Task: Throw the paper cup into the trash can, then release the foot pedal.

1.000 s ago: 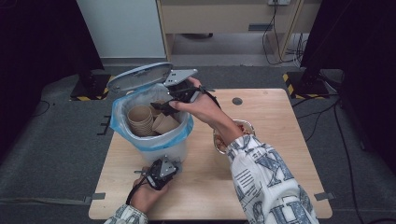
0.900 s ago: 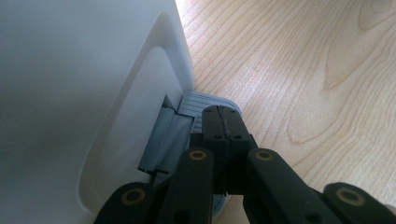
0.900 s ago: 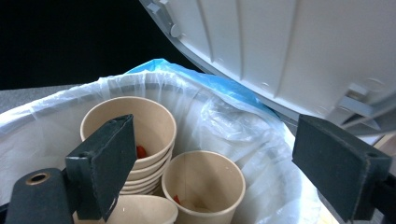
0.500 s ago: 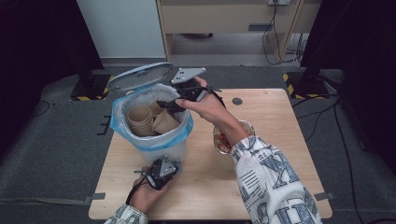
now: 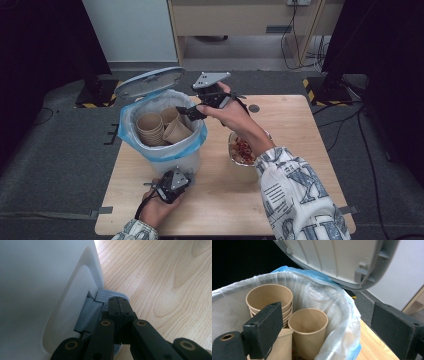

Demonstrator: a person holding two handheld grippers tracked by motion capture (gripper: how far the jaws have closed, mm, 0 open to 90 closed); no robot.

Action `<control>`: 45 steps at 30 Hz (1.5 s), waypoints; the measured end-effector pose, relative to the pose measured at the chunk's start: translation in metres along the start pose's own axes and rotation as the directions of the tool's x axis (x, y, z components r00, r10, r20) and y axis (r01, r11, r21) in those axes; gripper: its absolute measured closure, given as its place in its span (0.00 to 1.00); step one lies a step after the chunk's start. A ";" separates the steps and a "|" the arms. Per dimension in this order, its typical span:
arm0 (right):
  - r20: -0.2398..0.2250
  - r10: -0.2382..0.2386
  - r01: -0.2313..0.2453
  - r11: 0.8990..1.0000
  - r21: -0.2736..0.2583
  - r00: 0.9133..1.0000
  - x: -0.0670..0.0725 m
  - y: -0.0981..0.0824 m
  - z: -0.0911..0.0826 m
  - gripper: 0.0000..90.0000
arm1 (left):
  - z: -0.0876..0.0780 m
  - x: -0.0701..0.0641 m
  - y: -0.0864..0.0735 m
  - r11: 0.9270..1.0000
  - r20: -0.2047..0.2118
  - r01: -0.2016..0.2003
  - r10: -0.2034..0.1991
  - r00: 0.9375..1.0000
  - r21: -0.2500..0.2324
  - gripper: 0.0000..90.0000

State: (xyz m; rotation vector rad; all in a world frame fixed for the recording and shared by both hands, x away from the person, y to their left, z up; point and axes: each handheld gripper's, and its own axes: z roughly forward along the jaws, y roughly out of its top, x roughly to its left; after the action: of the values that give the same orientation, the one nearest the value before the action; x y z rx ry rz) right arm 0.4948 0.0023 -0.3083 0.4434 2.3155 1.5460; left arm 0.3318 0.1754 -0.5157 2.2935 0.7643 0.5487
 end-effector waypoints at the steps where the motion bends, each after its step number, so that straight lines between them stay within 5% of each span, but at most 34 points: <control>1: 0.001 0.002 -0.002 1.000 -0.001 1.000 -0.001 -0.001 -0.001 0.12 | 0.000 0.000 0.000 1.000 0.000 0.000 0.000 1.000 0.000 1.00; 15: 0.073 0.036 -0.036 0.999 0.001 0.997 -0.022 -0.017 -0.030 0.12 | -0.002 0.000 0.001 1.000 -0.002 0.003 -0.003 1.000 0.001 0.99; 25: 0.140 0.075 -0.078 0.997 0.009 0.987 -0.042 -0.042 -0.060 0.12 | -0.020 -0.004 -0.002 0.997 0.009 0.057 -0.057 0.998 -0.059 0.80; 37: 0.217 0.121 -0.128 0.992 0.017 0.969 -0.061 -0.072 -0.096 0.12 | -0.035 -0.003 -0.007 0.984 0.039 0.150 -0.147 0.988 -0.090 0.51; 45: 0.281 0.156 -0.167 0.986 0.013 0.947 -0.073 -0.090 -0.116 0.10 | -0.046 -0.001 -0.014 0.973 0.065 0.202 -0.195 0.979 -0.111 0.40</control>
State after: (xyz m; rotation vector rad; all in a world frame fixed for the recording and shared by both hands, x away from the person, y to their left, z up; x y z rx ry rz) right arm 0.5033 -0.1579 -0.3427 0.8237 2.1361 1.4075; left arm 0.3005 0.2036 -0.4932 2.0866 0.8990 0.4265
